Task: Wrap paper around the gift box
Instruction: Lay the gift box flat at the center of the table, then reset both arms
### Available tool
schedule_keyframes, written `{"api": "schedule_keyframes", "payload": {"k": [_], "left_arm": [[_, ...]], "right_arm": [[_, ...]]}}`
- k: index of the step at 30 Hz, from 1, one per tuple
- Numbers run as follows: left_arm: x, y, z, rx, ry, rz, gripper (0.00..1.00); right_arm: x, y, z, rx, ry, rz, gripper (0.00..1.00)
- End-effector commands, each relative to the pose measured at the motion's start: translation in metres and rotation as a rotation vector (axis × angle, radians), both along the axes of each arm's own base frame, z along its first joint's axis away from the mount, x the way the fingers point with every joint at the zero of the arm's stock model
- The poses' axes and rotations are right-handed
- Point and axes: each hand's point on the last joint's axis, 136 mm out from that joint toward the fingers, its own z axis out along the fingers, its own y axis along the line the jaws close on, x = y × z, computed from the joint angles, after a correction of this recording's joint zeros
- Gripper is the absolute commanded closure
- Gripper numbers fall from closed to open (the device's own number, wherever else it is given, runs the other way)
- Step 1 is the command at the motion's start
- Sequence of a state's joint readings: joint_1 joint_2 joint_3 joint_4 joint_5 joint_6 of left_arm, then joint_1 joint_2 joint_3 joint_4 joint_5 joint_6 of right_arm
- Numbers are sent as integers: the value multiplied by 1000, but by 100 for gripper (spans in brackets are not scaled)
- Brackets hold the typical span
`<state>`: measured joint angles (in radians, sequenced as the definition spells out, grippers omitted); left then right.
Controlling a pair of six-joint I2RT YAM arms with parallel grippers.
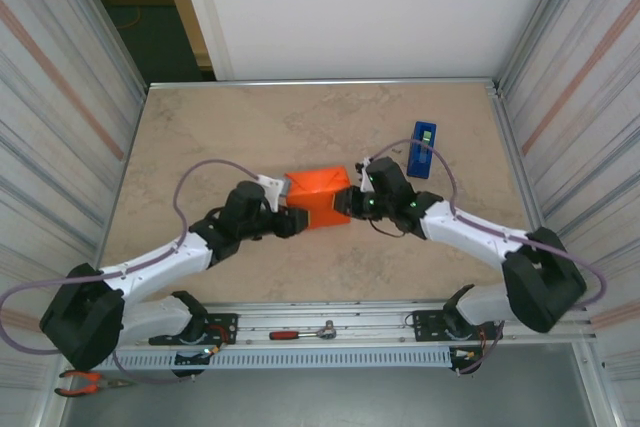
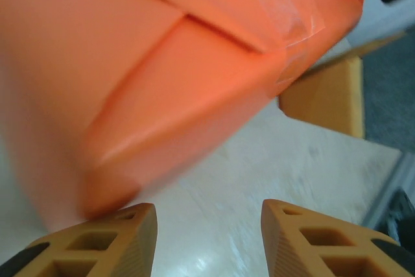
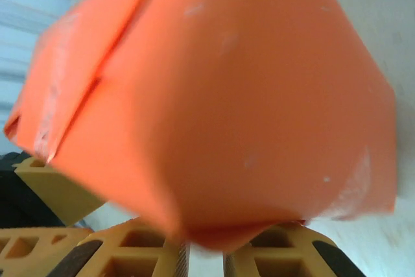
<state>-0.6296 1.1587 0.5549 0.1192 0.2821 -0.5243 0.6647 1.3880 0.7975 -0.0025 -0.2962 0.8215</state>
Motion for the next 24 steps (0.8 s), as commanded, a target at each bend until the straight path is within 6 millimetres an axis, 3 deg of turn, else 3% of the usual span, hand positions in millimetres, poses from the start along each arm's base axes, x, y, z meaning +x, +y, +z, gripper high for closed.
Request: {"api": "schedule_keyframes", "payload": {"k": [1, 5, 6, 8, 9, 12, 14, 17, 20, 24], "left_arm": [[37, 8, 30, -39, -81, 12, 54], [78, 29, 48, -40, -102, 50, 54], [85, 37, 52, -26, -110, 67, 51], [98, 60, 59, 19, -136, 124, 44], [104, 77, 61, 59, -149, 178, 37], [116, 129, 63, 159, -191, 339, 18], [121, 175, 60, 275, -249, 483, 2], [120, 225, 56, 388, -398, 640, 1], [113, 247, 41, 525, -510, 677, 1], [118, 249, 2, 586, -501, 641, 1]], "right_arm": [[34, 13, 21, 45, -62, 10, 82], [55, 14, 35, 70, -72, 5, 78], [55, 7, 40, 58, -87, -9, 68], [56, -17, 46, -5, -118, -63, 33], [55, -37, 45, -65, -128, -101, 3], [59, -105, 39, -220, -126, -247, 2], [61, -164, 38, -368, -156, -387, 2], [61, -234, 31, -587, -248, -521, 2], [56, -285, 30, -758, -326, -614, 2], [55, -334, 2, -801, -318, -733, 2]]}}
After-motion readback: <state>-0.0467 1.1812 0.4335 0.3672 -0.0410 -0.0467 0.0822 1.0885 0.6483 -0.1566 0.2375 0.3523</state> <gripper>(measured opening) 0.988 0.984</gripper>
